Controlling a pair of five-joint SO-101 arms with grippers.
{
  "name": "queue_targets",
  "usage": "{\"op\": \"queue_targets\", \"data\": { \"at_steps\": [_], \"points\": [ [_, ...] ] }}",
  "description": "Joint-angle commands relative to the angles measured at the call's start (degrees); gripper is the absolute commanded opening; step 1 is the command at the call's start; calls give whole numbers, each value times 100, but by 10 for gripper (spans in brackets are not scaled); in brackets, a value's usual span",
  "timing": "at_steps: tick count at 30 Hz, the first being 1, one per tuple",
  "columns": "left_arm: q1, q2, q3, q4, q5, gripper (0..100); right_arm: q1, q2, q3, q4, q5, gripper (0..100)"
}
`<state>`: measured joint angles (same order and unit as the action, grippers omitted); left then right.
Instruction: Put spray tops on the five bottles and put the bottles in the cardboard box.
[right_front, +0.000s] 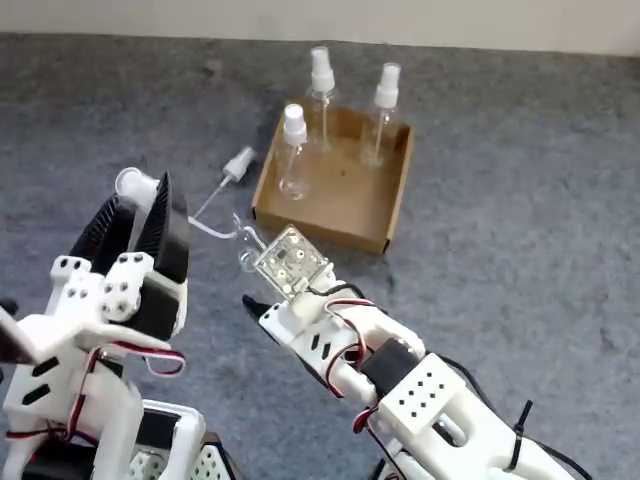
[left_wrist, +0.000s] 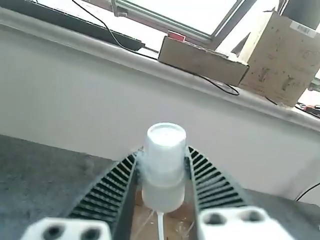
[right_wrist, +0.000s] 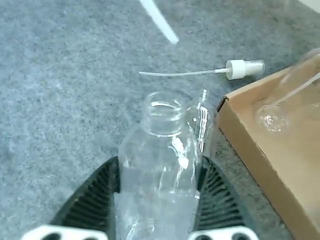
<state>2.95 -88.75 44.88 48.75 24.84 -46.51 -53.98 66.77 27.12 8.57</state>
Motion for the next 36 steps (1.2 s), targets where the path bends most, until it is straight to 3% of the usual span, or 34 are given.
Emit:
{"op": "queue_targets", "data": {
  "at_steps": [1, 10, 21, 28, 36],
  "points": [
    [-66, -48, -13, -53, -26, 4, 75, -163, -40, -145, -44, 4],
    [558, -22, 356, -44, -26, 4, 75, -163, -40, -145, -44, 4],
    [541, -57, 769, -26, -26, 4, 101, -163, -48, -180, -44, 4],
    [523, -13, 1015, -53, -79, 4, 110, -163, -48, -1727, -35, 4],
    [505, -13, 2035, -659, -325, 4, 66, -163, -48, -1780, -44, 4]
  ]
}}
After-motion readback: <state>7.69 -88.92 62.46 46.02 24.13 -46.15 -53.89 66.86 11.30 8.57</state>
